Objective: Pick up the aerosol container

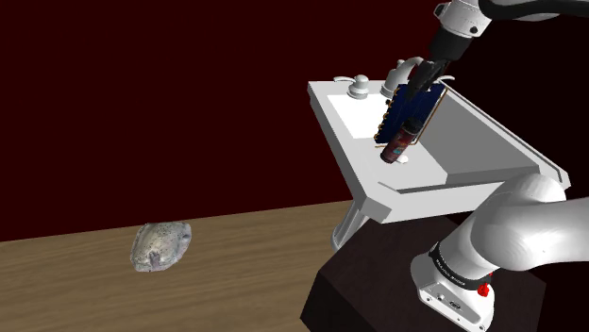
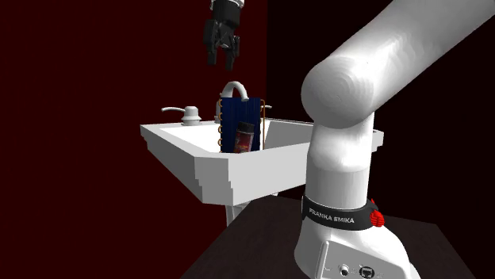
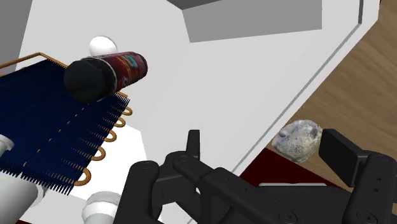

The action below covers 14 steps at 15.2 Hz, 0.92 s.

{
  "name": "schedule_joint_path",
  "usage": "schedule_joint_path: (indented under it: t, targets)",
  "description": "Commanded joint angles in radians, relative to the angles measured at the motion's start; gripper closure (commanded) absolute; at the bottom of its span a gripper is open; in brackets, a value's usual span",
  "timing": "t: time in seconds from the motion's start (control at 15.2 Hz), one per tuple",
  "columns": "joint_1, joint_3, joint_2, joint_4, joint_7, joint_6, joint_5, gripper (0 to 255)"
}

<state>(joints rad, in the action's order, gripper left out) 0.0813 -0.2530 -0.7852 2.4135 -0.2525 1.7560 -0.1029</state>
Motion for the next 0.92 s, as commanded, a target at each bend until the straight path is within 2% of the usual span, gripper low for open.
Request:
schedule_joint_path:
  t: [0.0,0.46,0.86]
  targets:
    - [0.01,-0.046,0.027,0.015,-0.041,0.047,-0.017,0]
    - [0.025,-0.215,0.164,0.032,-0.186,0.212,-0.051,0]
    - [0.0,-0.377,0.335,-0.004,-0.335,0.351,-0.02,0]
